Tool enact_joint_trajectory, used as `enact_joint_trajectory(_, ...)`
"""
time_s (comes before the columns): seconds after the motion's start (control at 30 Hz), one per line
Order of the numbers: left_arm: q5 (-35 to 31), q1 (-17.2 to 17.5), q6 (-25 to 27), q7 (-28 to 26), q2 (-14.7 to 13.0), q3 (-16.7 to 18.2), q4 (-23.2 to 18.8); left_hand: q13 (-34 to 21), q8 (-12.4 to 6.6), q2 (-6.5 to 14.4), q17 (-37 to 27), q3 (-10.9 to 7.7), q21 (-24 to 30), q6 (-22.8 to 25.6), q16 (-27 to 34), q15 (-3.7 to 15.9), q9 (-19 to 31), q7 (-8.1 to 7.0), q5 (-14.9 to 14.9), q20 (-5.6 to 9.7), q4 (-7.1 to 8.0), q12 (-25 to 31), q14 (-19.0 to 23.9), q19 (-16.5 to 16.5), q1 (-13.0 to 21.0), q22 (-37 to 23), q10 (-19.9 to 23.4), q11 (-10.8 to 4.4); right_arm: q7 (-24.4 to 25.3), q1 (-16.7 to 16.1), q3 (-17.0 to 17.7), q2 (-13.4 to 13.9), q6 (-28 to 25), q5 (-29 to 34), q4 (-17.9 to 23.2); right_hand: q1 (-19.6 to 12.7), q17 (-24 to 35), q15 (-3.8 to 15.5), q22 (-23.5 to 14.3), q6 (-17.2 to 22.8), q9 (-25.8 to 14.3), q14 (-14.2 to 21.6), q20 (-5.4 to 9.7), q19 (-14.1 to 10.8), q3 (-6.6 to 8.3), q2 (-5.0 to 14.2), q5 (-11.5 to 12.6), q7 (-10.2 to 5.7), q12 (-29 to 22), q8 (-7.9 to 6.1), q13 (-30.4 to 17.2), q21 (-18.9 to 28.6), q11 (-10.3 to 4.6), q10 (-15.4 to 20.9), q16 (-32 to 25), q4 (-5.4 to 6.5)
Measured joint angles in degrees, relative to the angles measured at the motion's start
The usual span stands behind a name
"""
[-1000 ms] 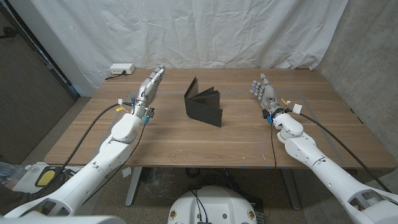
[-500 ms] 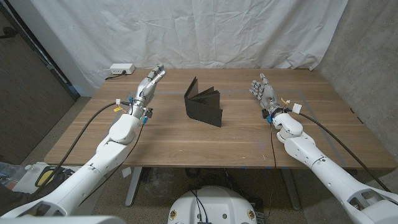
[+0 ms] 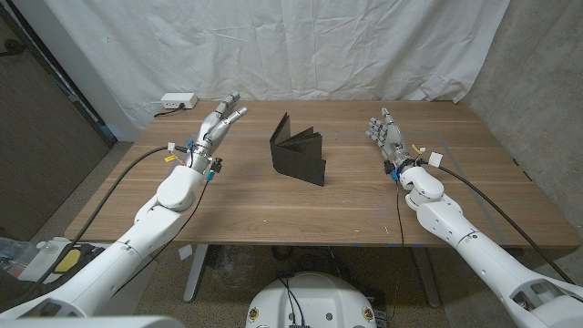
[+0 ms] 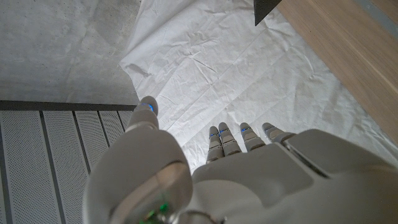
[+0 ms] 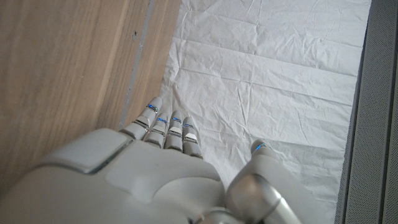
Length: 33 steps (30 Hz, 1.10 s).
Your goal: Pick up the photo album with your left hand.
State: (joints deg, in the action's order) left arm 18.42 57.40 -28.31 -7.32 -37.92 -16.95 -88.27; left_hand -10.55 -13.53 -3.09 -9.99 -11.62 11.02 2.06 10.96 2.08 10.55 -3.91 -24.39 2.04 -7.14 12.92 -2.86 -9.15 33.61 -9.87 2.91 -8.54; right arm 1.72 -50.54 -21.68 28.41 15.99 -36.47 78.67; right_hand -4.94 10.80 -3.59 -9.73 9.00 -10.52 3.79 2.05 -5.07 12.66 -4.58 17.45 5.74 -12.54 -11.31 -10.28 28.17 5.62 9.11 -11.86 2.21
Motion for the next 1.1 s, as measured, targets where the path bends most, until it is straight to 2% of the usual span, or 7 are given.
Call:
enact_joint_trajectory(0.1, -1.03, 0.06, 0.41, -0.93, -0.05, 0.04, -0.1, 0.0, 0.0, -0.05, 0.0, 0.15, 0.0, 0.0, 0.0, 0.0, 0.27, 0.0, 0.0, 0.0, -0.18, 0.0, 0.0, 0.0, 0.67, 0.0, 0.0, 0.0, 0.01, -0.18, 0.07, 0.04, 0.01, 0.0, 0.23, 0.0, 0.0, 0.0, -0.14, 0.0, 0.0, 0.0, 0.0, 0.0, -0.24, 0.0, 0.0, 0.0, 0.0, 0.0, 0.0, 0.0, 0.0, 0.0, 0.23, -0.23)
enact_joint_trajectory(0.13, -1.06, 1.01, 0.44, -0.98, -0.69, 0.6, -1.56, 0.0, 0.0, -0.05, 0.0, 0.05, 0.0, 0.0, 0.0, 0.0, 0.27, 0.0, 0.0, 0.0, -0.41, 0.0, 0.0, 0.0, 0.66, 0.0, 0.0, 0.0, 0.16, -0.18, 0.08, 0.04, 0.18, -0.03, 0.23, 0.0, 0.0, 0.0, -0.26, 0.0, 0.0, 0.0, 0.0, 0.0, -0.24, 0.0, 0.0, 0.0, 0.0, 0.0, 0.0, 0.0, 0.0, 0.0, 0.23, -0.23)
enact_joint_trajectory(0.67, -7.05, 4.96, 5.4, -6.89, -2.83, 2.9, -7.96, 0.01, 0.0, -0.13, 0.0, -0.29, 0.0, 0.31, 0.0, 0.0, 0.26, -0.3, 0.0, -0.3, -1.12, 0.01, 0.0, -0.3, 3.15, 0.0, 0.32, -0.28, 0.26, -1.12, 0.18, 0.18, 0.4, -0.23, 1.18, -0.3, -0.01, 0.21, -0.29, 0.0, 0.0, 0.21, 0.23, -0.23, -0.23, 0.3, 0.0, 0.0, 0.0, 0.0, 0.01, -0.44, 0.0, 0.0, 0.23, -0.23)
enact_joint_trajectory(1.1, -11.42, 6.75, 9.94, -9.73, -4.29, 3.82, -12.11, -0.27, 0.45, -0.36, 0.0, -0.54, 0.0, 0.39, -0.43, -0.02, 0.26, -0.83, 0.01, -0.6, -1.83, -0.43, -0.43, -0.6, 5.34, -0.14, 0.63, -0.58, 0.54, -2.01, 0.51, 0.57, 0.47, -0.51, 2.31, -0.3, -0.01, 0.21, -0.28, 0.22, 0.0, 0.21, 0.01, -0.64, -0.23, 0.3, 0.0, -0.22, 0.35, 0.0, 0.01, -0.79, 0.0, 0.0, 0.23, -0.23)
